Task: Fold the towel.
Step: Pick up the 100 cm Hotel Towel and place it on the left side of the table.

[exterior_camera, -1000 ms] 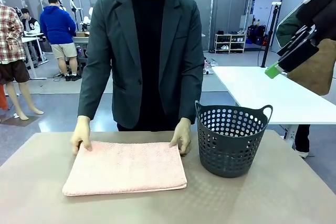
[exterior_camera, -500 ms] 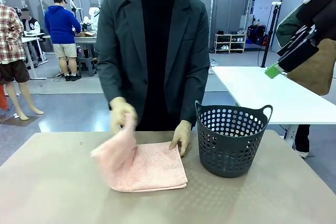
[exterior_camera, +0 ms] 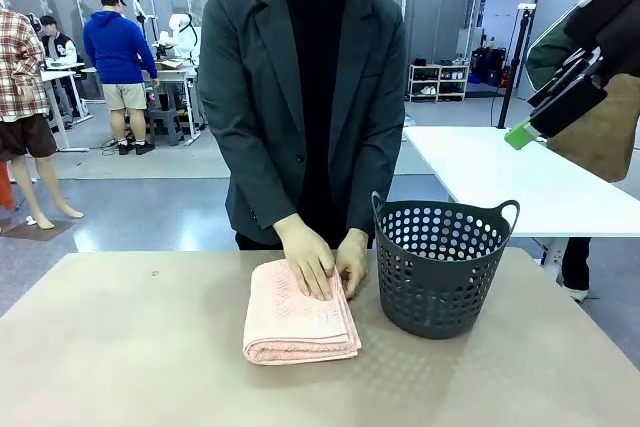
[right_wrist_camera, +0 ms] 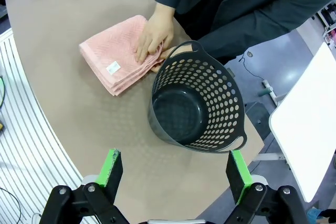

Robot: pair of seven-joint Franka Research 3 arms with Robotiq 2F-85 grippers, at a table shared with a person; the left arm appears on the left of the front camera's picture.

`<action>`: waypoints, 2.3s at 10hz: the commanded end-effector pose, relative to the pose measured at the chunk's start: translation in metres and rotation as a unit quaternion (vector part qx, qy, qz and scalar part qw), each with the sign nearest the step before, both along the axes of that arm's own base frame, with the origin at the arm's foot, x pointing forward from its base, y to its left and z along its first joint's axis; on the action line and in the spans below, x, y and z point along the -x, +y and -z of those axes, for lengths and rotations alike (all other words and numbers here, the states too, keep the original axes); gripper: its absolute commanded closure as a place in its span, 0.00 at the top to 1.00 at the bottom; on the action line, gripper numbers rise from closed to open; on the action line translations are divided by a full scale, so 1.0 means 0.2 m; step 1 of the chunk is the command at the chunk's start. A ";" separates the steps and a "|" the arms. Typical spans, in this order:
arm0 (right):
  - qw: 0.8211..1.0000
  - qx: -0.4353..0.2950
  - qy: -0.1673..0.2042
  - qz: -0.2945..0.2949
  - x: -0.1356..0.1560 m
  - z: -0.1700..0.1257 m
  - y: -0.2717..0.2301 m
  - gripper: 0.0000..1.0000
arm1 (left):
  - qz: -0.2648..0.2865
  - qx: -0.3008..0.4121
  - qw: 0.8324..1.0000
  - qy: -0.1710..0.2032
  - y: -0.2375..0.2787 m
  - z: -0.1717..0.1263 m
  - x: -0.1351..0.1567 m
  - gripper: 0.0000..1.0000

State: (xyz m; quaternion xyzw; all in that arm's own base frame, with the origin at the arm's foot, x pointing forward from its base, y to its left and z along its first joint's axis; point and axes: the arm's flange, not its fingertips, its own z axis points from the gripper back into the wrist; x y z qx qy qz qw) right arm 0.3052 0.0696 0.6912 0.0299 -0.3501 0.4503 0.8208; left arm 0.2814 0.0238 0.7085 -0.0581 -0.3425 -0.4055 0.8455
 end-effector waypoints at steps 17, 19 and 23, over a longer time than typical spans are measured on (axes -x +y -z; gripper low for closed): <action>1.000 -0.003 0.001 0.010 0.01 0.01 0.00 1.00 | -0.011 0.000 1.000 0.002 -0.01 0.00 0.01 1.00; 1.000 -0.003 0.001 0.010 0.01 0.01 0.00 1.00 | -0.011 0.000 1.000 0.002 -0.01 0.00 0.01 1.00; 1.000 -0.003 0.001 0.010 0.01 0.01 0.00 1.00 | -0.011 0.000 1.000 0.002 -0.01 0.00 0.01 1.00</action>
